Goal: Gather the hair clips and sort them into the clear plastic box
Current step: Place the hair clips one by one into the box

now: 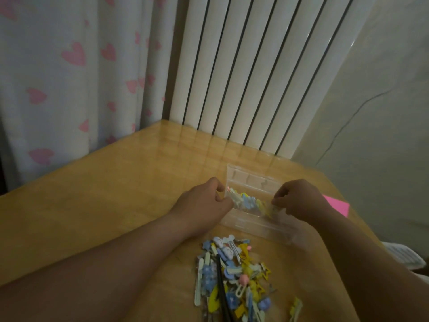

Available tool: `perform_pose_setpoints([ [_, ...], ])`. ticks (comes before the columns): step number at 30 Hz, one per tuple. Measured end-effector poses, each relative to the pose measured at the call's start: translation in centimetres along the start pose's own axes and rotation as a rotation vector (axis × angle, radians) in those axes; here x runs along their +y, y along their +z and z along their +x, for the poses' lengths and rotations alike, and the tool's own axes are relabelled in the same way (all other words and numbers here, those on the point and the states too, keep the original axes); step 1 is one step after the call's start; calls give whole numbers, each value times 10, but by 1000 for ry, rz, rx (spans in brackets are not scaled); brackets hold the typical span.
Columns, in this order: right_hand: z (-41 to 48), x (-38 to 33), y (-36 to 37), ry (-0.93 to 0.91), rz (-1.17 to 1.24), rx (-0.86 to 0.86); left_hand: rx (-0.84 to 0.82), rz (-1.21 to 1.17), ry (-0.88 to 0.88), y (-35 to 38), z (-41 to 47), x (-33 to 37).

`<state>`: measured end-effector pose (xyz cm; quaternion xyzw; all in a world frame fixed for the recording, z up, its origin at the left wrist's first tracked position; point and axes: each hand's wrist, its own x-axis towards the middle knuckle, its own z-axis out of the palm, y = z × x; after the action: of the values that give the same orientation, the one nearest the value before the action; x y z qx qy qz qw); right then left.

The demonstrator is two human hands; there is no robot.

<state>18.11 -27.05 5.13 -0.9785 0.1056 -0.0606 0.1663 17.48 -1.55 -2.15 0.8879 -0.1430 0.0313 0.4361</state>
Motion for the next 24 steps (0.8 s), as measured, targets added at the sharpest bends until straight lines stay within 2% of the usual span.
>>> perform_pose_setpoints([
  [5,-18,8,-1,-26,157,118,-15,1,-13,-1,-2,2],
  [9,-47,6,-3,-136,232,331,-17,13,-23,-5,-4,5],
  [11,-67,-2,-4,-215,297,373,-25,18,-20,-5,-4,6],
  [14,-93,-16,-6,-362,356,183,-15,6,-10,-4,-3,6],
  [18,-110,-29,-4,-479,88,-179,12,-30,-9,-4,-1,6],
  [21,-112,-35,-1,-505,-44,-248,29,-37,-3,-5,-2,6],
  [24,-116,-40,3,-524,-43,-213,27,-42,-3,-6,-3,8],
])
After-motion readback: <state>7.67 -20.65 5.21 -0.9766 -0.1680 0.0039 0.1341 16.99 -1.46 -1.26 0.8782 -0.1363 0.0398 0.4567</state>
